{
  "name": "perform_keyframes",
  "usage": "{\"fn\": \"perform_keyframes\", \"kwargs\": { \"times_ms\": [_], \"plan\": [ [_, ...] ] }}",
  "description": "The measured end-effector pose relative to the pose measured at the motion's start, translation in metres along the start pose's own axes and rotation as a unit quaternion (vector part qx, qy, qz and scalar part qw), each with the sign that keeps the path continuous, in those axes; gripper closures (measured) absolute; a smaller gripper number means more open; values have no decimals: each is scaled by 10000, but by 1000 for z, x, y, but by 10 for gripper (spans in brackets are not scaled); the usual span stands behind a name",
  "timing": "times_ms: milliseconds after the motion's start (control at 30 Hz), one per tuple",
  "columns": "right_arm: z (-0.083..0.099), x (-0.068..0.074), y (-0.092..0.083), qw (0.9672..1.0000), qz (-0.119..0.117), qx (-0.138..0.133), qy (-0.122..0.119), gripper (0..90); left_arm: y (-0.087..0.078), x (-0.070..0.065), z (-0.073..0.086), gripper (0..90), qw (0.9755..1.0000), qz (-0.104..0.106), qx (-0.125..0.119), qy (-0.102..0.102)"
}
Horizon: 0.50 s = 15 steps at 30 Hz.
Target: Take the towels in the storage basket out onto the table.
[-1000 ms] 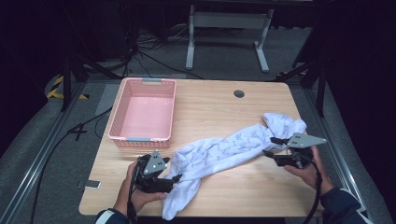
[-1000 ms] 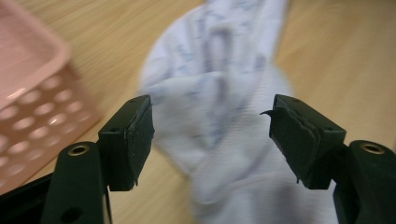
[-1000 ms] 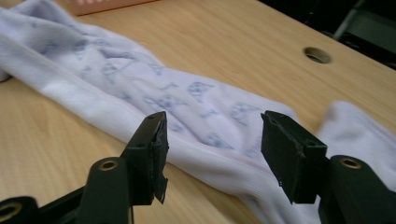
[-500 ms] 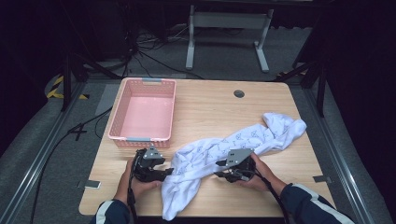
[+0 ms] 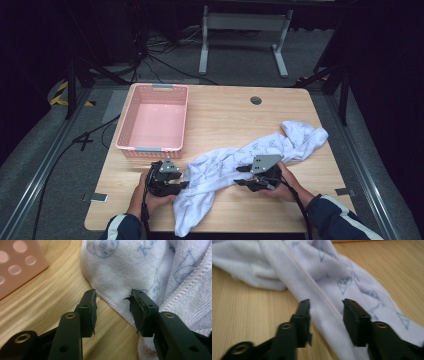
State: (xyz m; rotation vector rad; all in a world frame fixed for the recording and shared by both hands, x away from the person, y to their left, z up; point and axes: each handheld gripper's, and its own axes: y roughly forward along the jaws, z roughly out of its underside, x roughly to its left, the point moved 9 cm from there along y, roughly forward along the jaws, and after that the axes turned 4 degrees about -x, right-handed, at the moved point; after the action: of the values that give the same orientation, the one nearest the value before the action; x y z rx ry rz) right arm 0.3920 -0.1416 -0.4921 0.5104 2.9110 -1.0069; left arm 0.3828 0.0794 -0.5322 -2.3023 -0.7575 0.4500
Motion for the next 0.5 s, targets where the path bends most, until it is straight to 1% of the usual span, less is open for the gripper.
{"fn": "perform_keyframes", "kwargs": {
  "times_ms": [33, 67, 100, 133, 167, 200, 233, 267, 300, 333, 367, 400, 433, 467, 500],
  "plan": [
    [-1, 0, 5, 10000, 1, 32, 31, 483, 1, -1, -1, 568, 10000, 10, -32, 4],
    [-2, 2, 11, 9999, -97, 49, 16, 465, 1, -1, -1, 571, 10000, 22, -29, 84],
    [-2, 2, 11, 9999, -97, 49, 16, 465, 1, -1, -1, 576, 10000, 22, -29, 84],
    [-3, 5, 17, 9998, -186, 88, -10, 444, 2, -2, -1, 576, 9999, 28, -34, 120],
    [-2, 6, 25, 9996, -207, 168, -16, 428, 2, -4, -1, 596, 9999, 29, -27, 100],
    [-2, 7, 29, 9995, -234, 214, 5, 428, 3, -4, -2, 654, 9997, 68, -31, 233],
    [-2, 11, 35, 9991, -348, 257, -10, 456, 3, -5, -1, 718, 9997, 80, 10, 223],
    [-1, 12, 39, 9989, -338, 321, -66, 480, 3, -4, -2, 748, 9997, 59, -4, 222],
    [1, 13, 44, 9983, -315, 452, -166, 605, 3, -4, -2, 817, 9997, 117, -30, 212],
    [2, 14, 44, 9980, -338, 495, -221, 677, 3, -5, -1, 847, 9998, 126, -37, 174],
    [2, 15, 43, 9978, -355, 484, -268, 777, 2, -5, 0, 860, 9998, 68, -30, 187],
    [2, 17, 41, 9974, -456, 473, -295, 798, 1, -3, 0, 866, 9997, -16, 0, 256],
    [2, 17, 41, 9974, -456, 473, -295, 798, 1, -3, 0, 870, 9997, -16, 0, 256],
    [0, 20, 30, 9968, -494, 469, -428, 826, -4, 0, 2, 873, 9994, -130, 57, 329],
    [-2, 22, 24, 9963, -572, 419, -482, 829, -7, 2, 1, 874, 9994, -188, -40, 275]
  ]
}}
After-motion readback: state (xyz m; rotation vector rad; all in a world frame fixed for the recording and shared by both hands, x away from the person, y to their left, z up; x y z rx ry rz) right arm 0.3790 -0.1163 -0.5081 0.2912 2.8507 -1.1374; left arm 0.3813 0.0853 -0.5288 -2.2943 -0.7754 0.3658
